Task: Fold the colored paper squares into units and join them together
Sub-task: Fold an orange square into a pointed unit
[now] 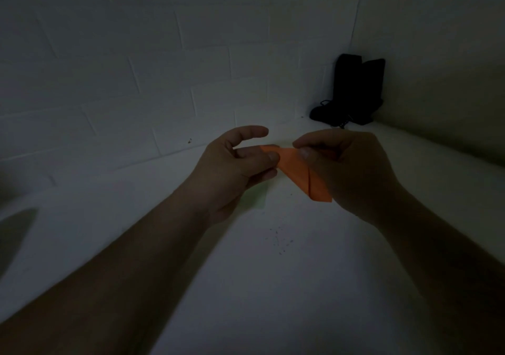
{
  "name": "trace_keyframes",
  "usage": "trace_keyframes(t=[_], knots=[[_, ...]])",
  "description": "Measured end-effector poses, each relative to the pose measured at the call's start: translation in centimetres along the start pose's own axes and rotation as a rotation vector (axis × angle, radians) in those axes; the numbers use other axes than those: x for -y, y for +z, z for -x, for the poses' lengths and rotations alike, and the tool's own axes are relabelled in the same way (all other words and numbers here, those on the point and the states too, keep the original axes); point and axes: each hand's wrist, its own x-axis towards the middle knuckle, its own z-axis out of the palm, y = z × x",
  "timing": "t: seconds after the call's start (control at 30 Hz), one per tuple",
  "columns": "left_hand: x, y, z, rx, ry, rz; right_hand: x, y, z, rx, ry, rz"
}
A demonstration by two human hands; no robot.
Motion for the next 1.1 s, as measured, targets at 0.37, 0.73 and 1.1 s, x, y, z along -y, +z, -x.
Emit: trace_keyframes(t=[0.37,0.73,1.1], knots=[[0.30,-0.10,-0.14,-0.035,0.088,-0.141,-0.26,0.02,-0.04,-0.016,-0.033,0.093],[0.34,-0.44,-0.27,-0.026,0.173,-0.253,-0.08,-0.10,0.10,-0.010,0.006,0.044],[0.09,-0.32,-0.07,0.060,0.023,-0.049,-0.13,-0.16,-0.10,-0.028,-0.001,0.002]])
